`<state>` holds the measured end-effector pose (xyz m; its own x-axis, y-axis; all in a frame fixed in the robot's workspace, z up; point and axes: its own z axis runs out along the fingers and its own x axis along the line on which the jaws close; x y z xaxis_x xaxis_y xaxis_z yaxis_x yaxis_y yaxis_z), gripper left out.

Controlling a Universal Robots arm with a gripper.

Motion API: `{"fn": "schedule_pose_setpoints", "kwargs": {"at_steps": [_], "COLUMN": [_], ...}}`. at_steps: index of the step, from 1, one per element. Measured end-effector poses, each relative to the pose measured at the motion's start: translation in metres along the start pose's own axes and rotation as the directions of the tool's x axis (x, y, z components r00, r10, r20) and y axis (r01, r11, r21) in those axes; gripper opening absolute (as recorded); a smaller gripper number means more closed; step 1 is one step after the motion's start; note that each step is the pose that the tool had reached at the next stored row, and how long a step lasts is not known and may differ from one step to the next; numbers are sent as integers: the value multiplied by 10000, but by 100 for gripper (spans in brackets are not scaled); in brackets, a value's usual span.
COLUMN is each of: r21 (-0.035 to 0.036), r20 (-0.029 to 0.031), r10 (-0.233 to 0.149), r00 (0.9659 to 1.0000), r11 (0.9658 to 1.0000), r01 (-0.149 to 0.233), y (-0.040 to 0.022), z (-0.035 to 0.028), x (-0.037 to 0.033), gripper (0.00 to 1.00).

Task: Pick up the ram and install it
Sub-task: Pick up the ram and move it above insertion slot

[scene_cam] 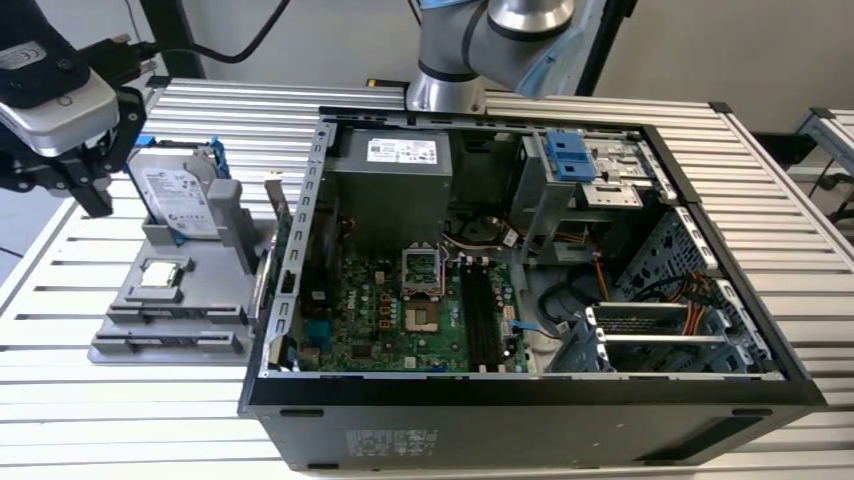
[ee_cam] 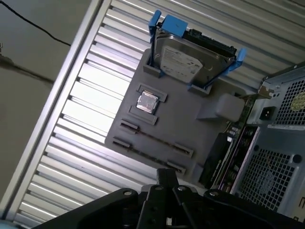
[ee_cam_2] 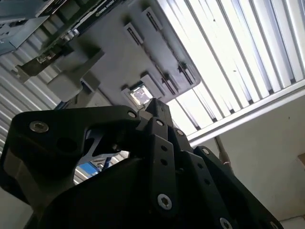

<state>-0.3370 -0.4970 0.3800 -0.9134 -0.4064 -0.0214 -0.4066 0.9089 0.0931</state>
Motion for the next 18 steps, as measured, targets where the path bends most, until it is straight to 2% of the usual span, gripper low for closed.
{"fn": "schedule_pose_setpoints", "kwargs": {"at_steps": [5,6,8,9,10,13,15,18], "r21": [8,62,211,243,243,240,237,223], "r20": [4,108,417,486,481,432,394,343], "r10": [-68,-92,-152,-177,-235,-731,-1098,-1629], "r00": [10000,9999,9990,9987,9986,9964,9932,9860], "r11": [10000,9999,9997,9996,9995,9971,9938,9865], "r01": [68,92,144,165,224,721,1090,1622], "y": [0,0,1,2,2,2,2,2], "z": [-1,0,4,5,5,7,8,8], "x": [0,1,2,2,2,3,4,3], "gripper": [0,0,0,0,0,0,0,0]}}
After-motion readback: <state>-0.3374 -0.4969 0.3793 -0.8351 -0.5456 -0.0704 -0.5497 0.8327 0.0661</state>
